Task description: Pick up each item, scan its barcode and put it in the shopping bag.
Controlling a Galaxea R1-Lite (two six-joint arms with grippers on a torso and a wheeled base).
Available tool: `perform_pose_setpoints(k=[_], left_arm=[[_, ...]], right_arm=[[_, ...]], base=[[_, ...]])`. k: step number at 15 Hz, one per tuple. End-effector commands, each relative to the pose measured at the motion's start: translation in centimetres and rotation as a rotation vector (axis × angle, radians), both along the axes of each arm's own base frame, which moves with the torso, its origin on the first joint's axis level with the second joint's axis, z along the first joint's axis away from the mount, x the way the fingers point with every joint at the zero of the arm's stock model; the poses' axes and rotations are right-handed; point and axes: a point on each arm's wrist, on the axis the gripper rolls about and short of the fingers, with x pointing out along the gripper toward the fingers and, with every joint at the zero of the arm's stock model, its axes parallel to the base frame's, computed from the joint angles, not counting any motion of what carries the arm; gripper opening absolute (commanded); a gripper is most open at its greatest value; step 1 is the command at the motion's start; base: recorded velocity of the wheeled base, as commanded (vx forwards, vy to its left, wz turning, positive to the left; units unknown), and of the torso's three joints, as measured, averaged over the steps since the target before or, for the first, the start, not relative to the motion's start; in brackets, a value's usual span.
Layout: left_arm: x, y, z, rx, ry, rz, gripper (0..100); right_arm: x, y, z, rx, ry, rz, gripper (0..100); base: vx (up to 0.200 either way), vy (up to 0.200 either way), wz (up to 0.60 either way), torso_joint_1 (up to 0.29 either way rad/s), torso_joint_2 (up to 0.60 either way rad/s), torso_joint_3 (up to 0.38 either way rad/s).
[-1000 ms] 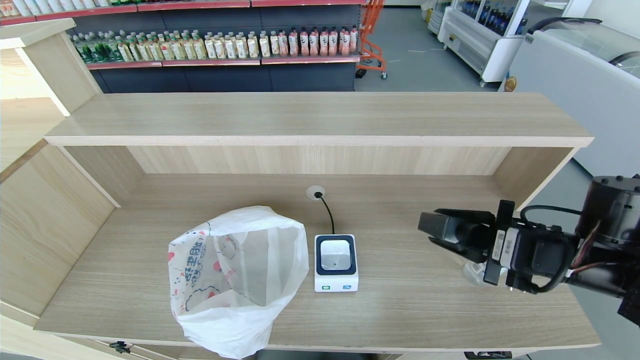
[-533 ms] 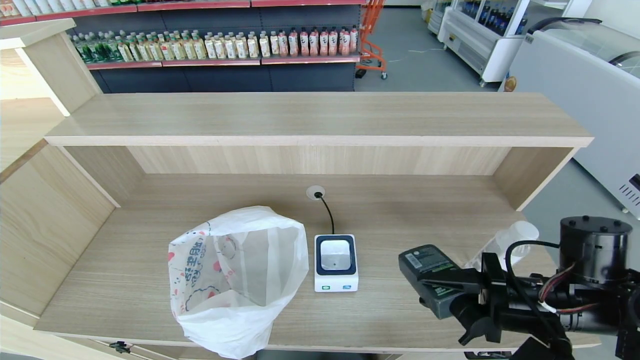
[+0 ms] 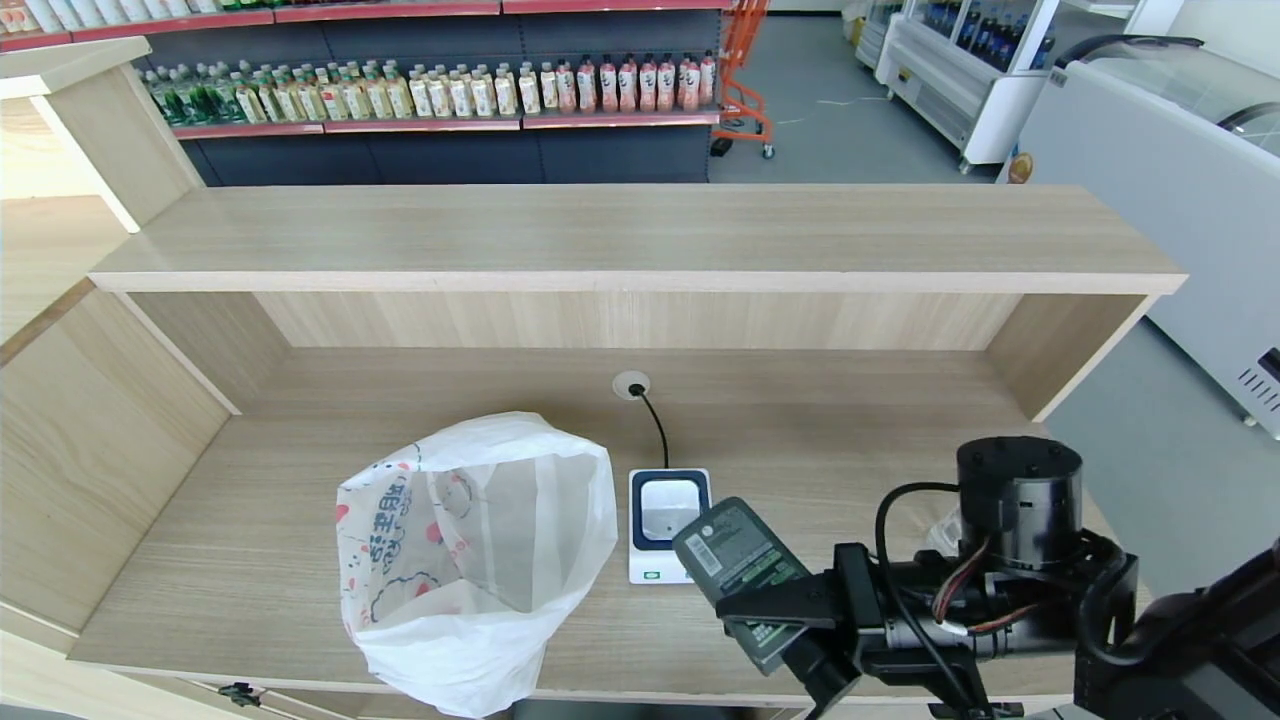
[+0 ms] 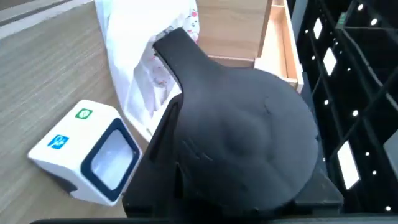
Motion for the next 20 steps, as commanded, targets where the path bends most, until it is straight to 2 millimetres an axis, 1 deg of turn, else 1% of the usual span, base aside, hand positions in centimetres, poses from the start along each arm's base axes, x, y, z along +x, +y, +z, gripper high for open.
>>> perform_pose_setpoints(k=[1,2,3,5,7,12,16,20], left_arm=[[0.0,0.0,0.0,0.0,-0.001,0.0,100],[0.0,0.0,0.0,0.0,-0.001,0.0,100],[0.0,0.0,0.0,0.0,-0.001,0.0,100],[0.0,0.0,0.0,0.0,-0.001,0.0,100],[0.0,0.0,0.0,0.0,-0.001,0.0,100],[0.0,0.0,0.0,0.0,-0.001,0.0,100],[0.0,0.0,0.0,0.0,-0.001,0.0,100],[0.0,0.0,0.0,0.0,-0.001,0.0,100]], right_arm=[[0.4,3.5,-0.8,0.026,-0.038,0.096,0],[0.0,5.0,-0.4,0.059,-0.089,0.15,0],[-0.3,5.4,-0.5,0.072,-0.126,0.17,0],[-0.7,5.3,-0.9,0.073,-0.154,0.18,0],[-0.8,5.2,-0.9,0.07,-0.174,0.183,0],[-0.4,5.4,-0.7,0.085,-0.224,0.206,0],[0.5,5.4,-2.4,0.067,-0.206,0.23,0],[1.0,5.4,-3.0,0.067,-0.197,0.235,0]], base=[[0.0,0.0,0.0,0.0,0.0,0.0],[0.0,0.0,0.0,0.0,0.0,0.0],[0.0,0.0,0.0,0.0,0.0,0.0],[0.0,0.0,0.0,0.0,0.0,0.0],[0.0,0.0,0.0,0.0,0.0,0.0],[0.0,0.0,0.0,0.0,0.0,0.0],[0.0,0.0,0.0,0.0,0.0,0.0],[0.0,0.0,0.0,0.0,0.0,0.0]])
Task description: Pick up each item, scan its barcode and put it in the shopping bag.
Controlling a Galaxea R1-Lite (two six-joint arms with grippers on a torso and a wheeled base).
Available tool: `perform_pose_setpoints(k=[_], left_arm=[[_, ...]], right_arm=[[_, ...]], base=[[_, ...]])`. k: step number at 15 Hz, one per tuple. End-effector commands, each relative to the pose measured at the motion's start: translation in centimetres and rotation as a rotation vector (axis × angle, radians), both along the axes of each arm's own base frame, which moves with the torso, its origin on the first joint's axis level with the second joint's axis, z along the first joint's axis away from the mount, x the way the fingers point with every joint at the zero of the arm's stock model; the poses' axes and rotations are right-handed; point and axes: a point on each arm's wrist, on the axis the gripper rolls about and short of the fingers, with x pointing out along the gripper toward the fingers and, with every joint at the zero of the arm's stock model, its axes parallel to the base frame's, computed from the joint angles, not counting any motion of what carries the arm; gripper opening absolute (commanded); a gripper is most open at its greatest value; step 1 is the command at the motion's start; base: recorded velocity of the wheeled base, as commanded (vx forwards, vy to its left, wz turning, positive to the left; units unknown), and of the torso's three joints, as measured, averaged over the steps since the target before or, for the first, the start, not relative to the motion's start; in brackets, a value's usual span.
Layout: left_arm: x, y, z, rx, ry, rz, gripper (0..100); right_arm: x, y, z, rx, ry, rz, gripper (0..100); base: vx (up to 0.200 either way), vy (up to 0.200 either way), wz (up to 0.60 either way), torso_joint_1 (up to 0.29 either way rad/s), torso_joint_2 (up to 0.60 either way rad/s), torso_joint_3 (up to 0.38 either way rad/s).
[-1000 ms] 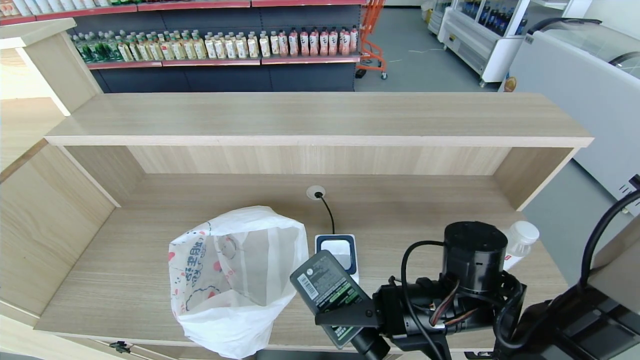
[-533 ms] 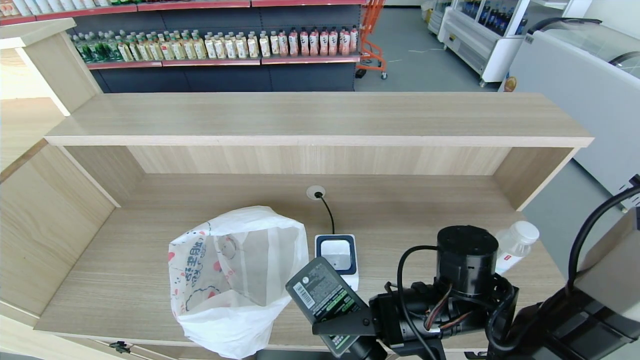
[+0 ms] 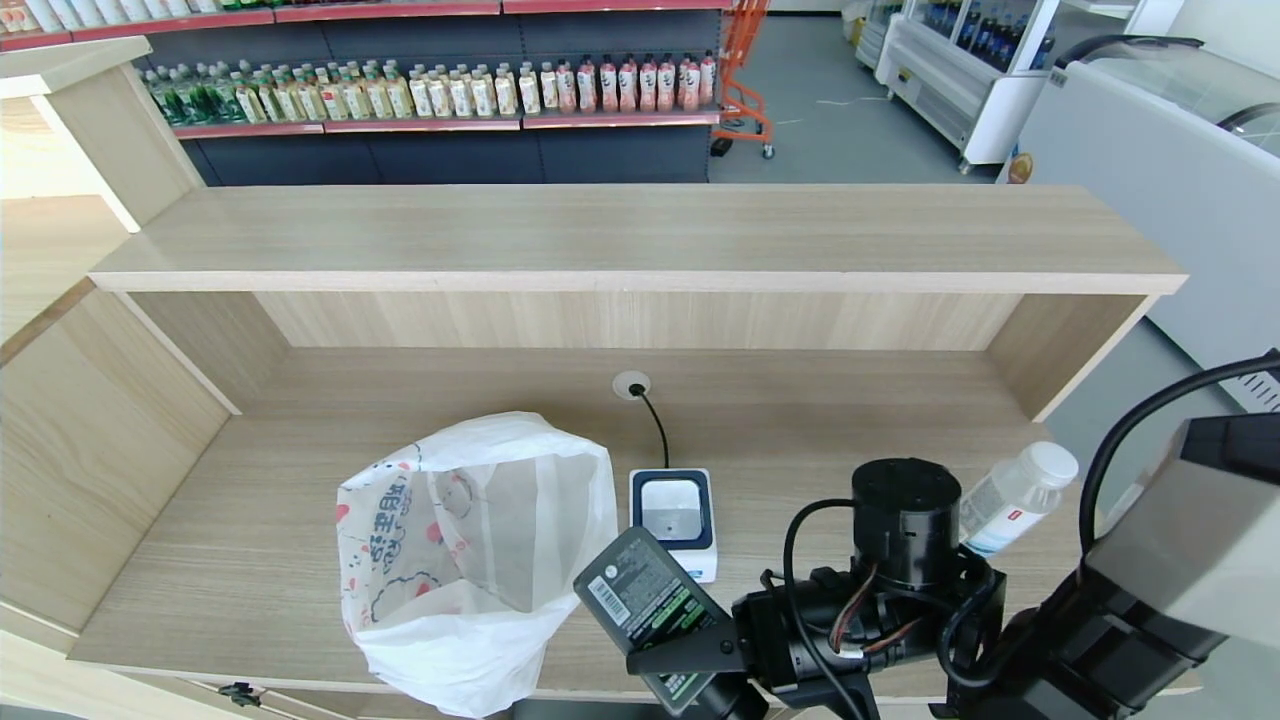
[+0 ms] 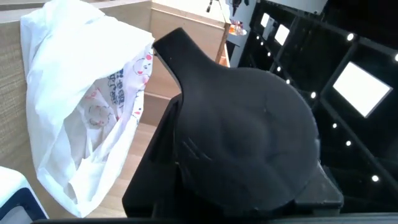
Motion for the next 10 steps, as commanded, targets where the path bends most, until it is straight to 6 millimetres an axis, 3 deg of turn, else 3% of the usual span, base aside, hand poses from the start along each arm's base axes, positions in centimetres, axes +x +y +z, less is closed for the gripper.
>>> perform_pose_setpoints(k=[1,10], left_arm=[[0.0,0.0,0.0,0.0,-0.001,0.001,100],[0.0,0.0,0.0,0.0,-0.001,0.001,100]], right_arm=[[0.28,0.11,-0.58,-0.003,0.005,0.001,0],[0.59,0.17,-1.04,-0.007,0.016,-0.001,0]], base=[[0.0,0.0,0.0,0.0,0.0,0.0],[0.0,0.0,0.0,0.0,0.0,0.0]])
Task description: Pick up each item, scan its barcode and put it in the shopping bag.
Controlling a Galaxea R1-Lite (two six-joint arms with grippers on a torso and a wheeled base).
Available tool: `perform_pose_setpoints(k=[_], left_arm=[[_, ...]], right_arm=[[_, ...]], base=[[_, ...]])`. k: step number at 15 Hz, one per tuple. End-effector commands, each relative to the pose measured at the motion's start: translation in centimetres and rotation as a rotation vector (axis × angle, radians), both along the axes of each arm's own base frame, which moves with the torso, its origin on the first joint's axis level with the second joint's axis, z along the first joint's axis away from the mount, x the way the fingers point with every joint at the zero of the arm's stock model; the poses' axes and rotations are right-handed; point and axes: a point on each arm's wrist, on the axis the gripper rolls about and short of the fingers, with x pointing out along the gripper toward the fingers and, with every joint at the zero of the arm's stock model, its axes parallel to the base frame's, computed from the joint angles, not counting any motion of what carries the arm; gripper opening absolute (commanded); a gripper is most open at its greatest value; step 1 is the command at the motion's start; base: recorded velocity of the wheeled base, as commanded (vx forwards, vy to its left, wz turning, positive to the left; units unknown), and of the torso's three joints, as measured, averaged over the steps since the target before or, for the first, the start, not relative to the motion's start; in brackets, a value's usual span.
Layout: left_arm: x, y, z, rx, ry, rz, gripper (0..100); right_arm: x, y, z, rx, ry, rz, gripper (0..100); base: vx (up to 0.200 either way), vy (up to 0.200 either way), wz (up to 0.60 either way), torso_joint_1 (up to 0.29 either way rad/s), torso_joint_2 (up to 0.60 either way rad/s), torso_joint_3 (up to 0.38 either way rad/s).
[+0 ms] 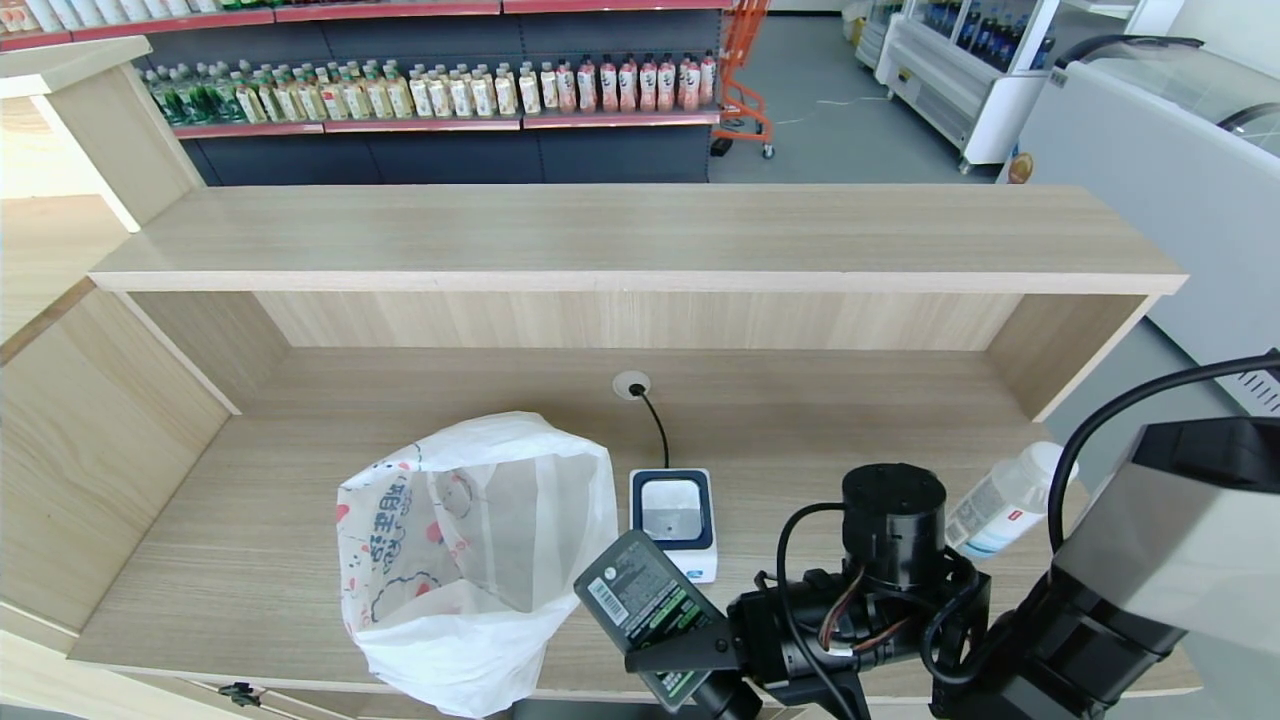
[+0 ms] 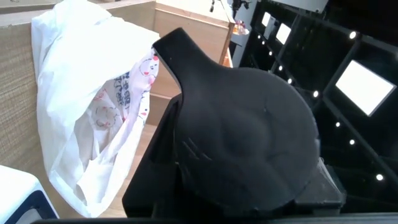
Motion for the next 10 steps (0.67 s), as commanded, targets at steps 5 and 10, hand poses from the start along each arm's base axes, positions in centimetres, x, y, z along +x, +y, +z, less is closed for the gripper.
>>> perform_pose_setpoints(k=[5,10], left_arm=[[0.0,0.0,0.0,0.0,0.0,0.001,100],[0.0,0.0,0.0,0.0,0.0,0.001,100]], right_arm=[[0.01,0.02,-0.06,0.0,-0.001,0.002,0],[0.0,0.03,0.02,0.008,-0.005,0.013,0]], base=[[0.0,0.0,0.0,0.0,0.0,0.0],[0.0,0.0,0.0,0.0,0.0,0.0]])
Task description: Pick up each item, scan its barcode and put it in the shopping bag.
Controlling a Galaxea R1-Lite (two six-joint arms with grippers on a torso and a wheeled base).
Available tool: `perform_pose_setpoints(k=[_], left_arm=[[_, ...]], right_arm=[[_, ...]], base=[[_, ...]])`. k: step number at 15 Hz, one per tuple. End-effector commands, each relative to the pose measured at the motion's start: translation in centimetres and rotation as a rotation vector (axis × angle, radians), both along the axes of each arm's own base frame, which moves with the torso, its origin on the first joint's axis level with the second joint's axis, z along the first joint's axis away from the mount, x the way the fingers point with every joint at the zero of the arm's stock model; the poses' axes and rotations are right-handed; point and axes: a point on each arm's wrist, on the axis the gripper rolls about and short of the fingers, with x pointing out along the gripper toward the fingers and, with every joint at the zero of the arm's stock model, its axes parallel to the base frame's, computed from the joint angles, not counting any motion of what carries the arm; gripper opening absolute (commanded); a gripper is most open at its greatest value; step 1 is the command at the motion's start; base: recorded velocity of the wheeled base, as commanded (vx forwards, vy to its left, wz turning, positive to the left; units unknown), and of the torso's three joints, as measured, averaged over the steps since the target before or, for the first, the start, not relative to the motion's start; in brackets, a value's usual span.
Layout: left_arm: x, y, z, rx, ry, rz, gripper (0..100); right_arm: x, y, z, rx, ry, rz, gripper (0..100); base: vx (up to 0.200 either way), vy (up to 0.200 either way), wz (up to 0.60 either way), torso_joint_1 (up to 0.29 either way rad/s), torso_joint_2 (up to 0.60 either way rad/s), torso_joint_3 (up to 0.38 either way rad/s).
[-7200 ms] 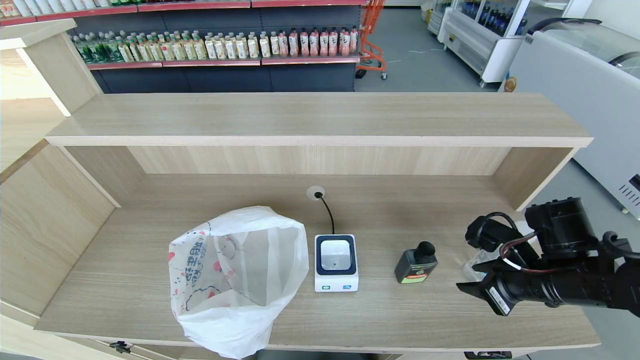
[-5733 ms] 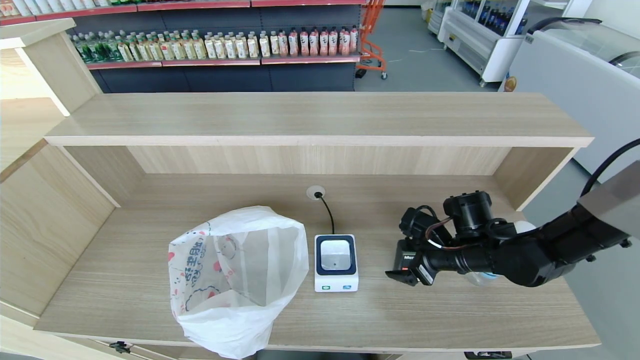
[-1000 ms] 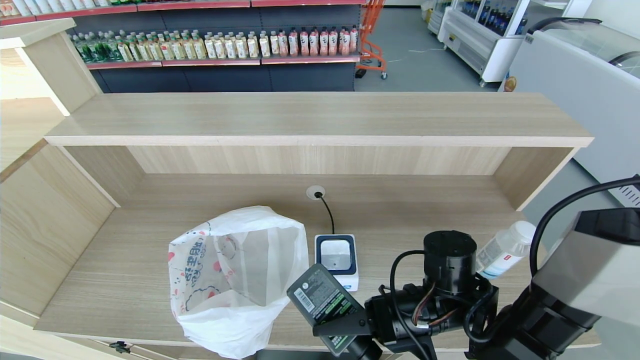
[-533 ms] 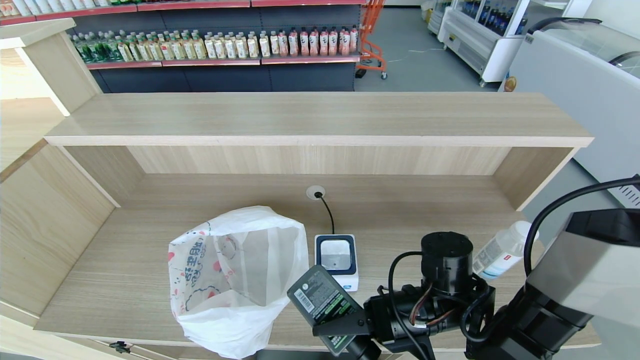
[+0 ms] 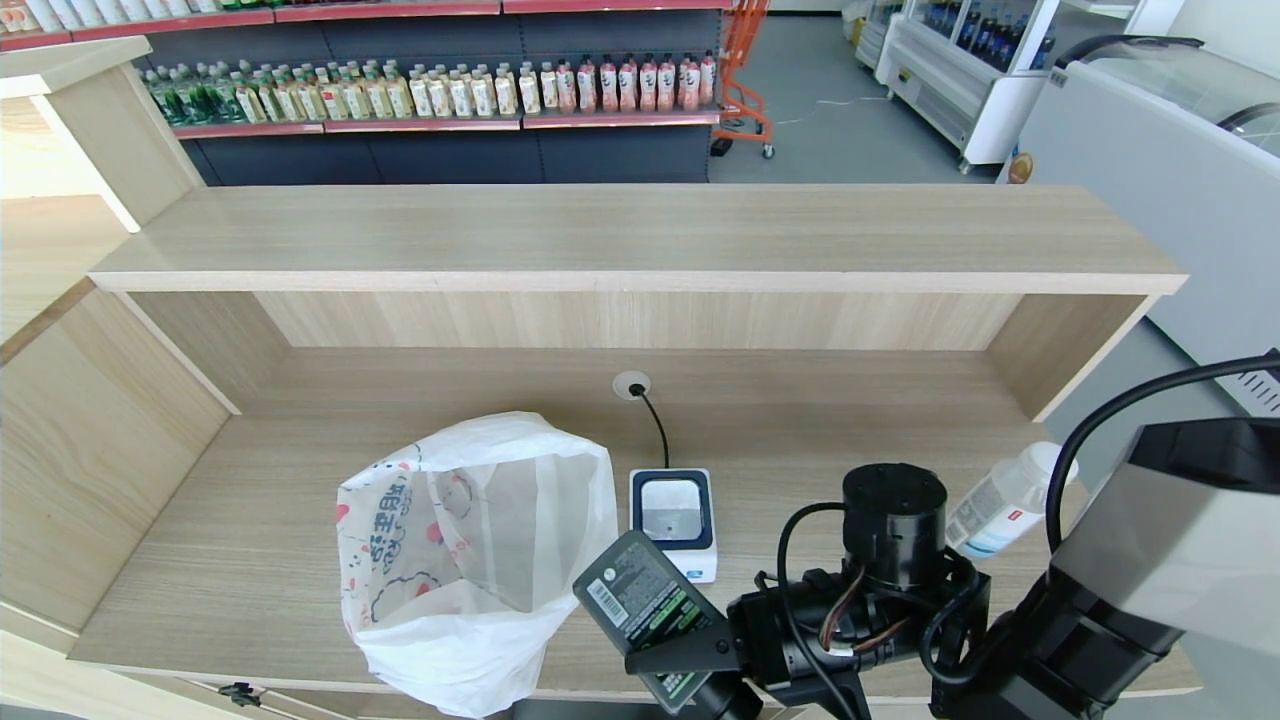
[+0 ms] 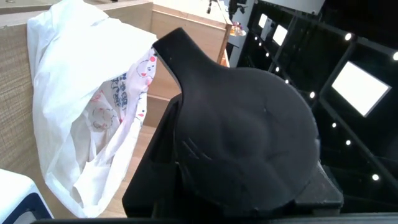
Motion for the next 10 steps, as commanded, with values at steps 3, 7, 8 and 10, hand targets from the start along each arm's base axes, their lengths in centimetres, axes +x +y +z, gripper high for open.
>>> perform_pose_setpoints(k=[3,7,8,10], left_arm=[[0.0,0.0,0.0,0.0,0.0,0.0,100],[0.0,0.0,0.0,0.0,0.0,0.0,100],[0.0,0.0,0.0,0.0,0.0,0.0,100],[0.0,0.0,0.0,0.0,0.0,0.0,100]], right_arm=[[-0.02,0.01,0.01,0.0,0.0,0.001,0],[-0.02,0.01,0.03,0.001,-0.002,0.001,0],[-0.04,-0.01,0.18,0.004,-0.005,0.001,0],[-0.11,0.0,0.25,0.005,-0.008,0.003,0]], base=[[0.0,0.0,0.0,0.0,0.0,0.0],[0.0,0.0,0.0,0.0,0.0,0.0],[0.0,0.0,0.0,0.0,0.0,0.0],[0.0,0.0,0.0,0.0,0.0,0.0]])
